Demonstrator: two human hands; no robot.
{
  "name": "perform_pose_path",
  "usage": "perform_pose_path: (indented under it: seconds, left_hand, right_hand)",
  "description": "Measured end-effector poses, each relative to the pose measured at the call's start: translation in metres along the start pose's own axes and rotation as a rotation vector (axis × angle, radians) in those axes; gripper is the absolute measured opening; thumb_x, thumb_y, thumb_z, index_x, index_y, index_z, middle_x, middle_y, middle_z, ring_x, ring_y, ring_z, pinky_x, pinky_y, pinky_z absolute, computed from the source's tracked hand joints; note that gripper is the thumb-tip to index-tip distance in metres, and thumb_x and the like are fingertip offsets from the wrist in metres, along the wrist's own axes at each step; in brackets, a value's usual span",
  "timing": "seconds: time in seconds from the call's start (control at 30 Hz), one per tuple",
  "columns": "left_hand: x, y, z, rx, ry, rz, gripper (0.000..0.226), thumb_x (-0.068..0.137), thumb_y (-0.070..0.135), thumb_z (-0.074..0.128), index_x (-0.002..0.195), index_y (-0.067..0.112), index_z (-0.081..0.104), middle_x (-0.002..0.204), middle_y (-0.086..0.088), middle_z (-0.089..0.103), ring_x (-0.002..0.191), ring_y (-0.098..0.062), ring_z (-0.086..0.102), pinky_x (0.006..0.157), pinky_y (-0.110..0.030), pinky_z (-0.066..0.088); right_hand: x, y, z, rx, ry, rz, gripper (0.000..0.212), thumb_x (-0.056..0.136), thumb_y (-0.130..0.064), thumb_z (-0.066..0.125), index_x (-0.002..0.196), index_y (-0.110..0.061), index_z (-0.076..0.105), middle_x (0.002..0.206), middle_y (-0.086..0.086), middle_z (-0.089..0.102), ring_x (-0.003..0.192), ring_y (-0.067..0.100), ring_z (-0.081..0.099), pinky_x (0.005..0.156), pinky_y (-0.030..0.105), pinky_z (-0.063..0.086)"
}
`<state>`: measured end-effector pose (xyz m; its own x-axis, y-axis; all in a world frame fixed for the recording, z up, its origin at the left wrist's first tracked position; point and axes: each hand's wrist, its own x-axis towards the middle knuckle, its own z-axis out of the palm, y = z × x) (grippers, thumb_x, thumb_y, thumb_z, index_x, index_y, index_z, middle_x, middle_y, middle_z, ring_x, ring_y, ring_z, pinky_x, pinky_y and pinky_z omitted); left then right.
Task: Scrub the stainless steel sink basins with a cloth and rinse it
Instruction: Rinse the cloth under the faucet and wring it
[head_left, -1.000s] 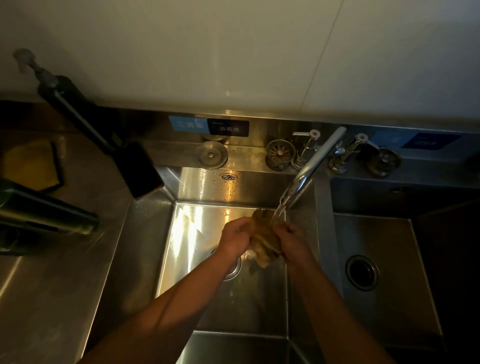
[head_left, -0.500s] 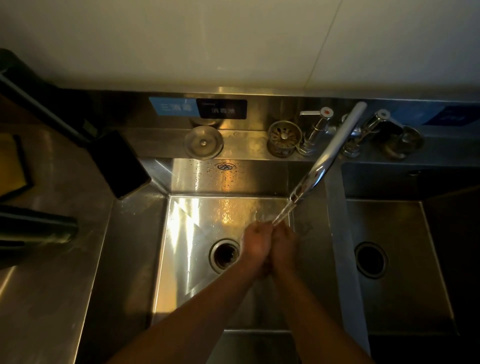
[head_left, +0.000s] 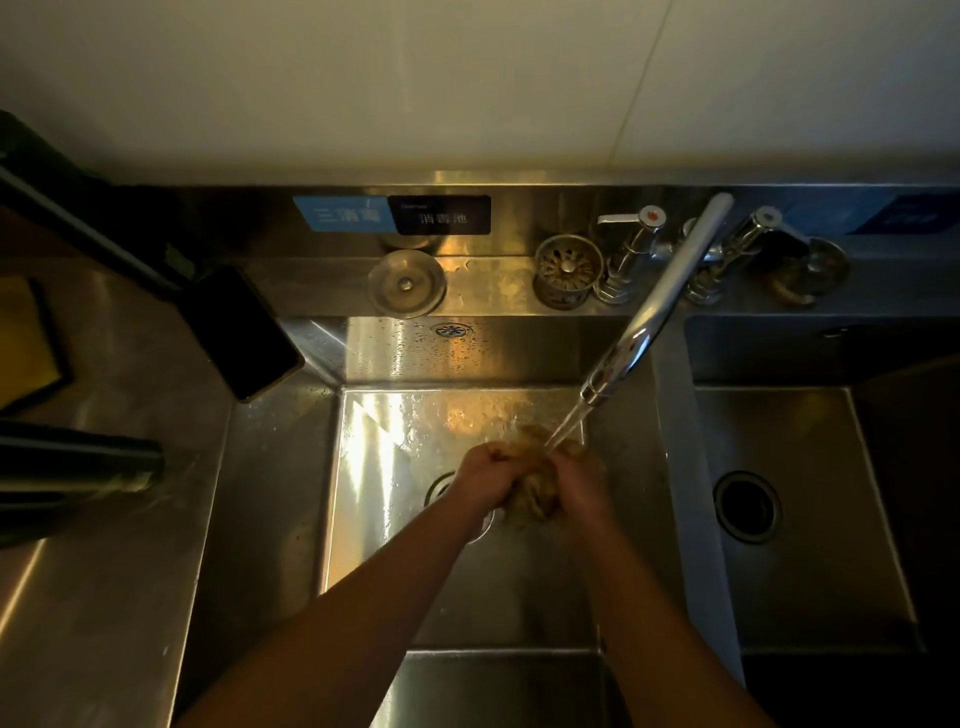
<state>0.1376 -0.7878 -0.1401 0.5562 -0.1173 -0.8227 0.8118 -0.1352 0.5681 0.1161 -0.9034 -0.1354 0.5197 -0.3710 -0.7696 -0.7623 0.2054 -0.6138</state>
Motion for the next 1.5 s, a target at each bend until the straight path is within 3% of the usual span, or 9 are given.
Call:
perform_pose_path:
  seconds: [0.2, 0.4, 0.5, 0.7, 0.83, 0.93, 1.2, 1.37, 1.5]
  left_hand:
    - [-0.007, 0.007, -0.021, 0.048, -0.027, 0.159, 0.011, 0.088, -0.004, 0.067, 0.099, -0.001, 0.067, 0.08, -0.013, 0.07, 0.062, -0.013, 0.066, 0.053, -0.024, 0.054]
    - [0.0, -0.007, -0.025, -0.115, 0.212, 0.12, 0.017, 0.094, 0.023, 0.065, 0.103, 0.009, 0.07, 0.102, -0.014, 0.073, 0.102, -0.032, 0.068, 0.09, -0.044, 0.056]
    - [-0.005, -0.007, -0.016, -0.203, 0.009, -0.124, 0.052, 0.089, 0.062, 0.061, 0.113, 0.017, 0.069, 0.109, -0.01, 0.073, 0.106, -0.029, 0.067, 0.086, -0.041, 0.053]
    - [0.007, -0.019, -0.006, -0.255, -0.037, 0.008, 0.034, 0.085, 0.023, 0.076, 0.117, 0.014, 0.068, 0.111, -0.019, 0.071, 0.1, -0.037, 0.07, 0.076, -0.047, 0.061]
    - [-0.002, -0.02, -0.003, -0.277, -0.024, -0.008, 0.03, 0.088, 0.034, 0.073, 0.11, 0.013, 0.07, 0.101, -0.02, 0.073, 0.089, -0.041, 0.07, 0.063, -0.043, 0.056]
    - [-0.012, -0.012, -0.001, -0.282, -0.067, 0.012, 0.041, 0.091, 0.048, 0.066, 0.108, 0.011, 0.072, 0.095, -0.019, 0.074, 0.083, -0.038, 0.071, 0.068, -0.044, 0.055]
    - [-0.015, 0.004, 0.008, 0.169, 0.102, 0.311, 0.029, 0.094, 0.046, 0.061, 0.116, 0.027, 0.062, 0.113, -0.001, 0.064, 0.103, -0.024, 0.065, 0.08, -0.037, 0.059]
    - [-0.03, 0.012, -0.001, -0.199, -0.212, -0.155, 0.045, 0.09, 0.053, 0.062, 0.116, 0.017, 0.068, 0.109, -0.014, 0.074, 0.102, -0.033, 0.07, 0.084, -0.05, 0.059]
    - [-0.032, 0.011, 0.006, -0.307, -0.187, -0.127, 0.043, 0.097, 0.05, 0.052, 0.119, 0.016, 0.066, 0.112, -0.016, 0.073, 0.1, -0.03, 0.071, 0.073, -0.042, 0.06]
  right_hand:
    - [0.002, 0.01, -0.018, 0.044, 0.078, -0.07, 0.023, 0.095, -0.019, 0.062, 0.118, -0.017, 0.064, 0.114, 0.005, 0.065, 0.101, 0.021, 0.062, 0.071, 0.028, 0.053]
    - [-0.006, 0.011, -0.015, 0.258, -0.08, -0.013, 0.015, 0.093, -0.016, 0.062, 0.105, -0.02, 0.071, 0.109, 0.007, 0.072, 0.101, 0.025, 0.068, 0.079, 0.04, 0.058]
    - [-0.008, 0.016, -0.01, 0.277, -0.207, 0.009, 0.035, 0.085, -0.023, 0.071, 0.118, -0.016, 0.066, 0.116, 0.013, 0.07, 0.106, 0.032, 0.067, 0.083, 0.047, 0.057]
    - [-0.009, 0.025, -0.013, 0.127, -0.134, -0.079, 0.021, 0.085, -0.019, 0.072, 0.106, -0.019, 0.069, 0.11, 0.011, 0.07, 0.097, 0.029, 0.068, 0.073, 0.042, 0.058]
    - [-0.007, 0.023, -0.015, 0.084, -0.065, -0.105, 0.014, 0.09, -0.021, 0.067, 0.104, -0.021, 0.068, 0.112, 0.007, 0.068, 0.103, 0.025, 0.065, 0.083, 0.041, 0.058]
    - [-0.018, 0.014, -0.004, 0.131, -0.179, 0.013, 0.031, 0.098, -0.044, 0.051, 0.105, -0.02, 0.07, 0.106, 0.016, 0.07, 0.095, 0.028, 0.069, 0.07, 0.038, 0.057]
    - [-0.022, 0.01, -0.009, 0.438, -0.288, 0.193, 0.041, 0.096, -0.048, 0.054, 0.119, -0.017, 0.067, 0.117, 0.017, 0.069, 0.105, 0.035, 0.067, 0.089, 0.052, 0.056]
    - [-0.024, -0.001, -0.009, 0.357, -0.225, 0.136, 0.035, 0.094, -0.042, 0.053, 0.1, -0.015, 0.073, 0.098, 0.013, 0.075, 0.089, 0.029, 0.07, 0.081, 0.045, 0.055]
    - [-0.016, 0.0, -0.008, 0.042, -0.103, -0.093, 0.02, 0.094, -0.032, 0.055, 0.09, -0.022, 0.072, 0.102, 0.012, 0.072, 0.096, 0.027, 0.067, 0.092, 0.051, 0.054]
